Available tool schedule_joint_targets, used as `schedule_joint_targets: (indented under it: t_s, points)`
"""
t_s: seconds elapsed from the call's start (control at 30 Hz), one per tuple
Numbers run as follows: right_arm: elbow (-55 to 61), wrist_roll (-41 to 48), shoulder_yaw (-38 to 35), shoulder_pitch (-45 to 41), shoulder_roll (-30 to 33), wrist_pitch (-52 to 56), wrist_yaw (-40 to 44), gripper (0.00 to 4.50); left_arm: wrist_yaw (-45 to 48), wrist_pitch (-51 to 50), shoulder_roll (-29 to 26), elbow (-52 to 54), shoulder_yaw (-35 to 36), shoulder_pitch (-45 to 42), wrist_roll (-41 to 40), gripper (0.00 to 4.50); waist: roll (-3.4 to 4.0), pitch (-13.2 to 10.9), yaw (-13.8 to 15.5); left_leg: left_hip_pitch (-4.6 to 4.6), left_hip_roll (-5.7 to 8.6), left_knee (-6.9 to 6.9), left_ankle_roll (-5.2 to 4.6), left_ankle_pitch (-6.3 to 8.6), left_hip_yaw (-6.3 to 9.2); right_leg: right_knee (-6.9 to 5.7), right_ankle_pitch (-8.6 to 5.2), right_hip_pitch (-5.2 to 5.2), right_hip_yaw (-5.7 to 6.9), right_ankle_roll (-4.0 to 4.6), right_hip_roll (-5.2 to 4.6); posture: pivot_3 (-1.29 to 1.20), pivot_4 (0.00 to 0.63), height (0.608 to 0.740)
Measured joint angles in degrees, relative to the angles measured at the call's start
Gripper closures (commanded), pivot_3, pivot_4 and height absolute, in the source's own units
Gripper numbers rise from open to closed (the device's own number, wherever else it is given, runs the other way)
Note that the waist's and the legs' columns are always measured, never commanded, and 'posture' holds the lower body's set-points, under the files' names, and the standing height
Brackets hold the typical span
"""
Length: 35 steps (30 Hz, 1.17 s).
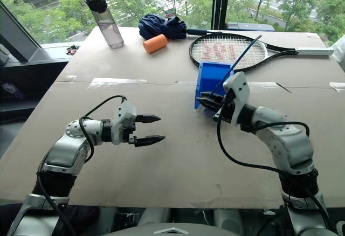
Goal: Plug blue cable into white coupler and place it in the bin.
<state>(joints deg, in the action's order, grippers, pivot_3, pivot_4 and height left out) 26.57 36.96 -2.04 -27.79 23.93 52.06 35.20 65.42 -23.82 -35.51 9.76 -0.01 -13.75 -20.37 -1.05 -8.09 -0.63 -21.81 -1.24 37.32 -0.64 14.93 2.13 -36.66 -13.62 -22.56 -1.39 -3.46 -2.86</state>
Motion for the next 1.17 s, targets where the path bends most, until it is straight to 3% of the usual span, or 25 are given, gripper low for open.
schedule_joint_targets:
  t_s: [0.07, 0.17, 0.27, 0.4, 0.5, 0.53, 0.67, 0.8, 0.83, 0.87, 0.9, 0.93, 0.97, 1.07, 1.17]
  points:
    - [-2.4, 2.0, -1.5, -4.1, 0.2, 3.8, -1.6, 4.5, -2.3, -1.5, 0.7, 3.3, 0.3, 1.1, -1.0, 0.44, 0.03, 0.0, 0.0, 0.0, 0.03, 0.02, 0.0, 0.0, -0.1, 0.02, -0.08, -0.02, -0.1, 0.14, -0.02, 0.0, 0.15, 0.74]
    - [-18.5, 0.7, -4.3, -18.1, 0.9, 10.0, -6.7, 4.5, -8.0, -4.0, 3.7, 8.9, 1.5, 3.1, -3.4, 0.44, 0.08, -0.1, -0.2, 0.0, 0.21, 0.01, 0.01, -0.01, -0.24, 0.02, -0.07, -0.11, -0.22, 0.16, -0.02, 0.0, 0.15, 0.74]
    - [-31.9, -5.0, -0.1, -23.6, 2.7, 6.5, -4.9, 3.28, -12.4, -5.2, 5.4, 11.1, 2.4, 3.2, -4.6, 0.38, -0.07, 0.0, -0.1, -0.05, 0.19, -0.17, 0.01, -0.01, -0.31, 0.15, 0.03, -0.08, 0.01, -0.01, 0.03, 0.0, 0.15, 0.74]
    - [-45.2, -10.6, 4.7, -24.5, 2.8, 1.2, -1.0, 1.4, -16.1, -6.3, 6.9, 14.7, 2.0, 4.2, -5.9, 0.38, 0.08, -0.1, -0.2, -0.25, 0.19, -0.25, 0.01, -0.01, -0.38, 0.4, 0.05, -0.16, -0.03, -0.05, 0.01, 0.0, 0.15, 0.74]
    - [-44.0, -12.3, 4.8, -23.8, 6.0, -1.0, 1.2, 0.03, -17.4, -6.6, 6.9, 16.1, 1.7, 5.8, -6.6, 0.38, 0.19, -0.1, -0.1, -0.33, 0.23, -0.25, 0.01, -0.01, -0.42, 0.58, 0.06, -0.15, -0.05, -0.05, -0.06, 0.0, 0.15, 0.74]
    - [-41.0, -12.5, 4.8, -22.6, 8.1, -1.8, 2.4, 0.03, -17.7, -6.7, 6.9, 16.4, 1.6, 6.4, -6.8, 0.38, 0.19, -0.1, 0.2, -0.38, 0.25, -0.24, 0.01, -0.01, -0.36, 0.7, 0.06, -0.13, 0.02, -0.05, -0.09, 0.0, 0.15, 0.74]
    - [-21.6, -8.4, -0.9, -8.8, 14.5, -5.5, 9.2, 0.03, -18.3, -7.5, 5.6, 17.0, 1.5, 7.7, -7.1, 0.38, 0.12, -0.1, 0.8, -0.45, 0.28, -0.19, 0.0, 0.01, -0.24, 0.79, 0.06, -0.04, 0.15, -0.06, -0.13, 0.0, 0.15, 0.74]
    - [-2.7, -4.8, -10.0, 12.9, 17.7, -10.3, 13.6, 0.03, -17.7, -8.3, 3.4, 18.1, 1.4, 8.4, -8.0, 0.38, 0.15, -0.1, 1.3, -0.36, 0.27, -0.18, 0.0, 0.01, -0.31, 0.77, 0.04, 0.01, 0.09, -0.06, -0.12, 0.0, 0.15, 0.74]
    - [1.7, -5.5, -14.5, 21.4, 17.4, -14.5, 14.1, 0.03, -17.2, -8.5, 2.5, 18.1, 1.6, 8.4, -8.5, 0.38, 0.13, -0.1, 1.3, -0.32, 0.26, -0.17, 0.0, 0.01, -0.32, 0.77, 0.03, 0.06, 0.09, -0.06, -0.09, 0.0, 0.15, 0.74]
    - [2.6, -5.9, -15.7, 24.1, 17.1, -15.7, 14.3, 0.03, -16.9, -8.5, 2.0, 18.2, 1.9, 8.7, -8.8, 0.38, 0.11, -0.1, 1.3, -0.26, 0.26, -0.17, 0.0, 0.01, -0.3, 0.77, 0.02, 0.13, 0.11, -0.06, -0.08, 0.0, 0.15, 0.74]
    - [5.9, -7.8, -21.3, 34.2, 15.4, -21.1, 15.1, 0.03, -16.2, -9.2, 0.0, 18.4, 2.5, 9.3, -9.8, 0.38, 0.11, -0.1, 1.5, -0.26, 0.25, -0.18, 0.0, 0.01, -0.29, 0.77, -0.02, 0.16, 0.14, -0.06, -0.09, 0.0, 0.15, 0.74]
    - [6.4, -8.4, -23.1, 37.8, 14.7, -22.5, 15.6, 0.03, -15.8, -9.6, -1.0, 18.4, 3.6, 10.3, -10.3, 0.38, 0.11, -0.1, 1.4, -0.14, 0.22, -0.17, 0.01, 0.01, -0.34, 0.77, -0.03, 0.22, 0.11, -0.06, -0.06, 0.0, 0.15, 0.74]
    - [8.5, -8.7, -29.6, 47.2, 11.3, -26.8, 17.1, 0.03, -14.4, -10.5, -3.6, 19.0, 5.4, 12.0, -11.6, 0.38, 0.19, -0.1, 1.4, -0.16, 0.2, -0.21, 0.01, 0.01, -0.38, 0.77, -0.23, 0.2, 0.06, -0.04, -0.07, 0.0, 0.15, 0.74]
    - [10.1, -8.5, -37.7, 58.8, 7.6, -32.0, 19.2, 0.03, -12.1, -11.2, -7.4, 19.2, 8.8, 15.6, -13.2, 0.38, 0.32, -0.2, 0.8, 0.06, 0.01, -0.23, 0.01, 0.02, -0.52, 0.77, -0.27, 0.23, -0.16, -0.08, -0.02, 0.0, 0.15, 0.74]
    - [11.8, -7.6, -41.4, 64.8, 5.6, -36.5, 20.8, 0.03, -10.7, -12.1, -9.4, 19.2, 10.2, 15.9, -14.8, 0.38, 0.31, -0.2, 0.3, 0.09, -0.12, -0.16, 0.02, 0.02, -0.51, 0.75, -0.27, 0.23, -0.2, -0.07, -0.02, 0.0, 0.15, 0.74]
